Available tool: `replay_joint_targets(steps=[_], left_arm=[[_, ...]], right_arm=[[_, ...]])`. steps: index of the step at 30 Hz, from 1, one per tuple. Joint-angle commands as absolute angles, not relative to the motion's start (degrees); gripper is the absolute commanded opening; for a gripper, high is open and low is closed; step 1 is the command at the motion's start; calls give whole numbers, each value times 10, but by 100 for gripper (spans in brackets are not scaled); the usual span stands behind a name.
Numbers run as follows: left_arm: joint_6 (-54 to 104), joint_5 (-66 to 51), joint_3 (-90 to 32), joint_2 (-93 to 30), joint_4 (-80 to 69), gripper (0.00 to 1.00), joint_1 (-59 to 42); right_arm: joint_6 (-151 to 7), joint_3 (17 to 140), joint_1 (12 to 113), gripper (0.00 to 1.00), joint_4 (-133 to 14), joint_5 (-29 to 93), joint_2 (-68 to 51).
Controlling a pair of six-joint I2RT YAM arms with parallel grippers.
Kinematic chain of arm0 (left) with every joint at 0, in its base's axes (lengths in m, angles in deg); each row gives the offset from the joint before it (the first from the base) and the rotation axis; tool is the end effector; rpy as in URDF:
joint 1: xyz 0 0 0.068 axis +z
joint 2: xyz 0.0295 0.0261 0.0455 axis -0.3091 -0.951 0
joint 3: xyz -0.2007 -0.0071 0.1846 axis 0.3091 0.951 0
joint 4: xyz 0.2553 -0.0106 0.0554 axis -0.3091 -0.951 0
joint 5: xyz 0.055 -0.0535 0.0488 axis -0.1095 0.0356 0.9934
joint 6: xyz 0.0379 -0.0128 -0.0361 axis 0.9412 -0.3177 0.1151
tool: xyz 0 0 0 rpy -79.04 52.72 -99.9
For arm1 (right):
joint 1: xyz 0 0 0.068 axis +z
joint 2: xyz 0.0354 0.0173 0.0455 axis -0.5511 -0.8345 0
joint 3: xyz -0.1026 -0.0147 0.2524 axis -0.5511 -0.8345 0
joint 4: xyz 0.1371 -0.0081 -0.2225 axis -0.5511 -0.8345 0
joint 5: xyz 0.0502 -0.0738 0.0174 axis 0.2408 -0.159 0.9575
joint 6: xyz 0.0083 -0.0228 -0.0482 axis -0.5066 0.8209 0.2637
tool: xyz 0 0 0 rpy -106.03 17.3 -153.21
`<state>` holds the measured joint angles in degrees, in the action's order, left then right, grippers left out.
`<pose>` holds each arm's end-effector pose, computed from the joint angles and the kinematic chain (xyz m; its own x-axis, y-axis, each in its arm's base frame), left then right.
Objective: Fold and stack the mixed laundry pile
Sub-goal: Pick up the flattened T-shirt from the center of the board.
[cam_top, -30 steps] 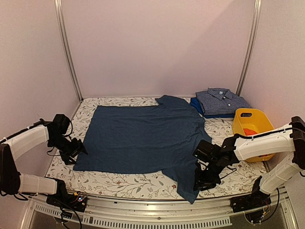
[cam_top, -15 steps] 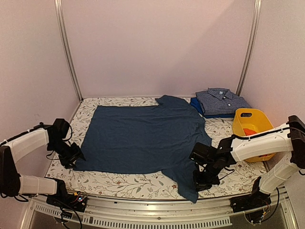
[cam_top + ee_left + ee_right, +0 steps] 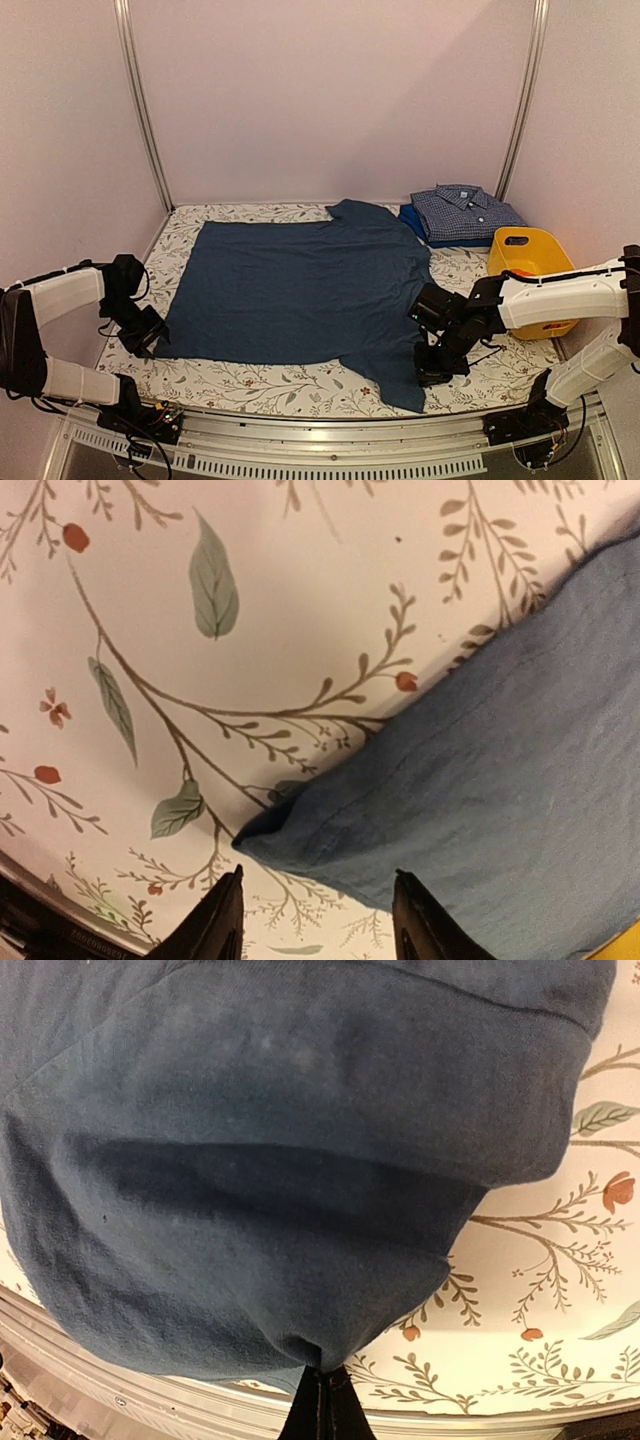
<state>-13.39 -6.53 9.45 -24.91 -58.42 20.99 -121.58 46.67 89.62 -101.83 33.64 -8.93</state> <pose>0.1684 0.0044 0.1582 -0.6040 -0.7952 0.0531 -0.7937 0.5941 -0.1312 0.1231 0.1945 0.1639 -0.9986 -0.0136 0.0511 -0.0018 0.9745 0.2242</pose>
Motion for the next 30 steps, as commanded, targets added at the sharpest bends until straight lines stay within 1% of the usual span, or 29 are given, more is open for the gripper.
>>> replay_joint_targets(steps=[1,5,10,14,16,18,19,20,21,30], left_arm=[[-175,-18,98,-247,-599,50,219],[-176,-18,105,-266,-584,45,223],[-173,-27,110,-283,-573,33,223],[-171,-26,110,-287,-574,31,224],[-171,-25,110,-289,-574,27,224],[-168,-23,108,-290,-573,21,224],[-167,-22,107,-290,-573,15,224],[-165,-22,106,-288,-573,5,226],[-165,-22,104,-285,-574,0,226],[-162,-18,55,-253,-622,0,226]], right_arm=[[-1196,483,887,0,-1025,328,-89],[-1187,485,881,0,-1024,329,-92],[-1181,486,877,0,-1023,332,-94],[-1180,485,876,0,-1023,332,-94],[-1180,485,875,0,-1023,332,-93],[-1180,486,875,0,-1023,332,-91],[-1181,488,875,0,-1024,332,-89],[-1181,490,875,0,-1025,332,-87],[-1182,494,875,0,-1027,331,-85],[-1184,538,875,0,-1058,314,-48]])
